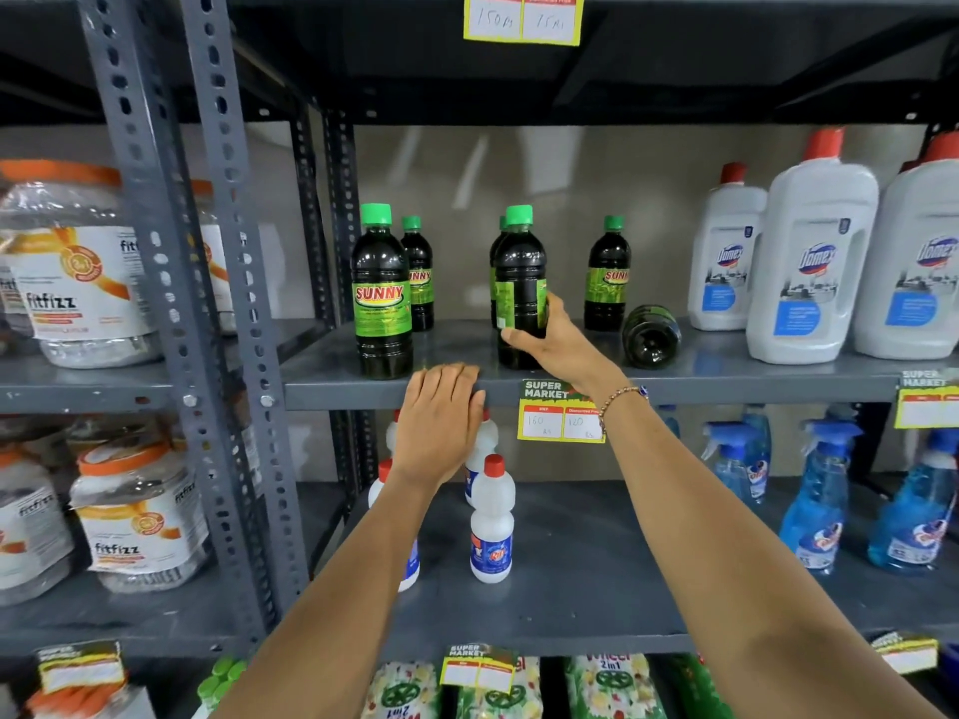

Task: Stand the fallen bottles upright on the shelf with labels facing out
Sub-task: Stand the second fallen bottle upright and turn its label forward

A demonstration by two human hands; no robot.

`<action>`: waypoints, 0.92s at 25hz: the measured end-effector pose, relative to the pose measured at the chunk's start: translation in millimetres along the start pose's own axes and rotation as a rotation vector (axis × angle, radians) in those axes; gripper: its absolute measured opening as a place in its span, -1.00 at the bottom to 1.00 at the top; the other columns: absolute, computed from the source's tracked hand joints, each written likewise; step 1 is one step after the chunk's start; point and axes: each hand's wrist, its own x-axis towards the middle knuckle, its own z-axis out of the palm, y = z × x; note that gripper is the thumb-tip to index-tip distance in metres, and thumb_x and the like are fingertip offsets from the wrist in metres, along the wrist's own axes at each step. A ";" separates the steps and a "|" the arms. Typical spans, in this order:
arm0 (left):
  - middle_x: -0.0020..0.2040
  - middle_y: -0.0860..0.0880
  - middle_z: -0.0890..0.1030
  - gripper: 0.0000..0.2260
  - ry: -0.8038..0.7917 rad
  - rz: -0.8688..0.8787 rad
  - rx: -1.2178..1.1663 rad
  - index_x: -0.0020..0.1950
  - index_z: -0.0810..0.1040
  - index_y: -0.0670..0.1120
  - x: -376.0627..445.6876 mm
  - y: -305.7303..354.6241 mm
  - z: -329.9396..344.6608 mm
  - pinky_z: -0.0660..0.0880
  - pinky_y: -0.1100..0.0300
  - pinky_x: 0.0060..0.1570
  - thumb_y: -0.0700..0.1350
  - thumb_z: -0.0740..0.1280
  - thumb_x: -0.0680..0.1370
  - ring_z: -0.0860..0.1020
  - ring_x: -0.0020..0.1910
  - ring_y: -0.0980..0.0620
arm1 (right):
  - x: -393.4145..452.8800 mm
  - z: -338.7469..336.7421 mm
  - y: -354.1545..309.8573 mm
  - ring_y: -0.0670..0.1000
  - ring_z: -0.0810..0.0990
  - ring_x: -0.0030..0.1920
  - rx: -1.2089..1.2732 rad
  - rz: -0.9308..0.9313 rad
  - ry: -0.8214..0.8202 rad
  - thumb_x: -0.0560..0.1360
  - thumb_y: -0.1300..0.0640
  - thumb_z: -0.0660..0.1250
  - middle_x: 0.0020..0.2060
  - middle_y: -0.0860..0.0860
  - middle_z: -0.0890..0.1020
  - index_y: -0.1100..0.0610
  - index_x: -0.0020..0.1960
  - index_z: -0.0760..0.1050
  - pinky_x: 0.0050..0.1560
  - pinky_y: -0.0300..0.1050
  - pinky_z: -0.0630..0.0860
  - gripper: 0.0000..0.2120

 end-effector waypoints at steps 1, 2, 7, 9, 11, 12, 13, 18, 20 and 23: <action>0.17 -0.13 0.60 -0.66 -0.008 0.017 0.020 0.23 0.53 -0.17 1.4 -3.0 0.0 0.40 -0.02 0.23 -0.02 0.12 0.62 0.54 0.17 -0.13 | -0.8 0.2 -1.0 -0.06 0.44 0.18 0.015 0.001 -0.008 0.44 0.00 0.44 0.12 -0.12 0.46 0.05 0.48 0.09 0.13 -0.22 0.39 -0.24; 0.19 -0.14 0.59 -0.67 -0.010 0.021 0.031 0.23 0.53 -0.19 1.4 -4.3 1.3 0.40 -0.03 0.26 -0.03 0.16 0.61 0.53 0.22 -0.15 | -1.1 0.2 -0.6 -0.09 0.42 0.16 0.032 0.014 -0.018 0.43 0.01 0.45 0.11 -0.13 0.45 0.06 0.49 0.08 0.10 -0.24 0.36 -0.22; 0.11 -0.14 0.60 -0.64 -0.024 -0.067 0.001 0.19 0.52 -0.18 -1.1 1.8 6.0 0.37 -0.04 0.26 0.02 0.09 0.61 0.53 0.12 -0.15 | 4.8 -3.5 1.8 -0.01 0.45 0.18 0.114 0.110 -0.034 0.37 0.20 0.45 0.25 0.00 0.41 0.13 0.48 0.01 0.16 -0.12 0.34 -0.15; 0.11 -0.13 0.60 -0.63 -0.023 -0.048 0.004 0.19 0.51 -0.17 -2.1 -0.5 8.2 0.38 -0.04 0.22 0.03 0.07 0.61 0.53 0.10 -0.14 | 6.5 -5.3 4.8 0.00 0.44 0.20 0.133 0.133 -0.026 0.36 0.22 0.47 0.24 -0.01 0.41 0.14 0.49 0.02 0.22 -0.09 0.36 -0.14; 0.12 -0.13 0.59 -0.64 -0.021 -0.044 0.012 0.20 0.50 -0.17 -2.6 -2.1 10.2 0.37 -0.03 0.23 0.03 0.07 0.62 0.52 0.11 -0.14 | 7.5 -7.4 8.3 -0.02 0.43 0.21 0.137 0.128 -0.020 0.33 0.21 0.53 0.25 -0.03 0.41 0.15 0.49 0.05 0.25 -0.10 0.36 -0.10; 0.12 -0.13 0.59 -0.64 -0.018 -0.050 0.014 0.21 0.49 -0.17 -2.6 -2.0 11.0 0.36 -0.03 0.23 0.03 0.08 0.62 0.52 0.11 -0.14 | 7.7 -7.8 9.4 -0.04 0.43 0.20 0.128 0.119 -0.016 0.30 0.18 0.56 0.24 -0.06 0.40 0.15 0.48 0.07 0.23 -0.12 0.36 -0.08; 0.12 -0.13 0.59 -0.65 -0.016 -0.055 0.014 0.21 0.49 -0.16 -2.2 -1.4 11.5 0.35 -0.03 0.24 0.03 0.08 0.62 0.52 0.11 -0.14 | 7.9 -8.0 9.4 -0.05 0.43 0.20 0.118 0.109 -0.012 0.29 0.16 0.58 0.23 -0.08 0.40 0.15 0.47 0.08 0.21 -0.13 0.36 -0.07; 0.12 -0.13 0.59 -0.65 0.001 -0.051 0.005 0.20 0.50 -0.17 -3.5 -2.9 14.9 0.34 -0.02 0.24 0.02 0.10 0.61 0.52 0.11 -0.14 | 9.7 -9.5 11.2 -0.02 0.49 0.20 0.168 0.128 -0.030 0.28 0.28 0.56 0.15 -0.06 0.50 0.15 0.42 0.15 0.16 -0.19 0.42 -0.15; 0.11 -0.13 0.59 -0.66 0.012 -0.052 0.003 0.20 0.50 -0.17 -3.2 -2.1 15.0 0.35 -0.02 0.22 0.02 0.11 0.61 0.52 0.10 -0.14 | 7.8 -8.1 9.4 -0.13 0.50 0.08 0.137 0.129 -0.012 0.27 0.22 0.58 0.03 -0.14 0.48 0.15 0.37 0.17 -0.06 -0.30 0.41 -0.18; 0.10 -0.13 0.60 -0.67 0.022 -0.049 0.002 0.18 0.50 -0.16 -3.0 -1.5 14.2 0.37 -0.02 0.21 0.02 0.12 0.60 0.53 0.08 -0.13 | 9.6 -6.8 8.6 -0.08 0.45 0.10 0.106 0.139 -0.014 0.29 0.19 0.57 0.10 -0.08 0.46 0.15 0.42 0.05 0.09 -0.25 0.36 -0.09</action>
